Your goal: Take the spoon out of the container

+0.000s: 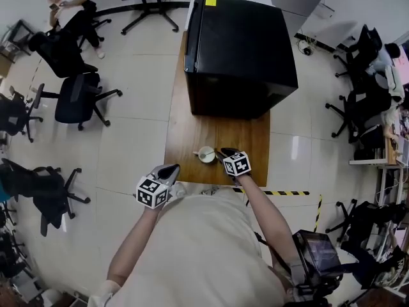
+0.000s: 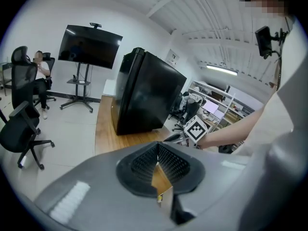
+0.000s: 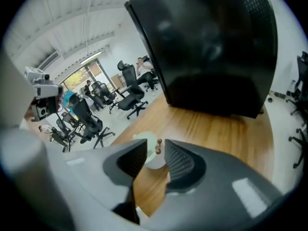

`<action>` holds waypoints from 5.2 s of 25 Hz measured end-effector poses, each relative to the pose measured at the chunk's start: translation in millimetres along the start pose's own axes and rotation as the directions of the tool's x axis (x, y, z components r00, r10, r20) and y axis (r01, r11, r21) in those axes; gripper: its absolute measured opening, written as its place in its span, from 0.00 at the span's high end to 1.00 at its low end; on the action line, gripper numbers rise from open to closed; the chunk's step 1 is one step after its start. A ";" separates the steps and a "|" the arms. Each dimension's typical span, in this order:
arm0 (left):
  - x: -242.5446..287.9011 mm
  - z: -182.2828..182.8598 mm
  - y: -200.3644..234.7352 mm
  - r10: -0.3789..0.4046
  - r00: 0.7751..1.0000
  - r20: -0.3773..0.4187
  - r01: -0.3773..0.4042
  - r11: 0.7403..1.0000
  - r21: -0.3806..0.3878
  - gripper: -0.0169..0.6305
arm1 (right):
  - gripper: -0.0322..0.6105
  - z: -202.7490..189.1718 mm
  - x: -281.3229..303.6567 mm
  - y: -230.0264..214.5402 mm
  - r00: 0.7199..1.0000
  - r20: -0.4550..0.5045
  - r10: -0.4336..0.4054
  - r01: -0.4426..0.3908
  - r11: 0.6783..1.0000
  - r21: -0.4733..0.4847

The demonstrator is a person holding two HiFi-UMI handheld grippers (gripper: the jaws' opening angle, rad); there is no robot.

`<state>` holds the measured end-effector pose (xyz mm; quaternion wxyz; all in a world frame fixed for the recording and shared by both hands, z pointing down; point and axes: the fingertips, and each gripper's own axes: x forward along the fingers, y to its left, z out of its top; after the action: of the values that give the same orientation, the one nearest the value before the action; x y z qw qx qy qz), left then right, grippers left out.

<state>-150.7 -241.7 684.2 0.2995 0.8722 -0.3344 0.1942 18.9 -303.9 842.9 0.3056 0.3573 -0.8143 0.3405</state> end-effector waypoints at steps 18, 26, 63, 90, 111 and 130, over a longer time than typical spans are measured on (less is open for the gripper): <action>11.8 -5.9 6.4 0.084 0.996 -0.032 -0.086 0.995 -0.056 0.97 | 0.87 -6.3 34.5 -1.0 0.993 -0.043 0.113 -0.112 0.994 0.020; 18.3 -9.0 0.8 0.071 0.997 -0.036 -0.072 0.996 -0.053 0.97 | 0.87 31.0 -42.4 -10.9 0.974 0.193 0.117 -0.140 0.984 0.111; -0.7 -23.3 -7.6 0.041 0.998 -0.057 -0.042 0.999 -0.014 0.97 | 0.60 -52.5 -75.8 -105.6 0.873 0.226 -0.432 0.369 0.888 0.273; -96.7 -60.4 -6.4 -0.122 0.984 0.133 0.122 0.993 0.005 0.97 | 0.73 -36.3 -204.5 123.5 0.772 0.481 -0.415 0.382 0.908 0.171; -171.4 -142.1 -213.8 0.051 0.955 0.292 -0.058 0.998 0.016 0.97 | 0.76 -145.7 -337.0 200.6 0.803 0.553 -0.223 0.249 0.968 0.029; -193.9 -180.2 -233.7 0.070 0.968 0.241 -0.068 0.998 -0.018 0.97 | 0.78 -139.4 -341.5 261.6 0.857 0.460 -0.233 0.323 0.938 -0.127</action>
<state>-148.1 105.9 622.2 0.2538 0.8758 -0.3993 0.0951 38.2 65.6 582.9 0.1951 0.5066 -0.8312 0.1200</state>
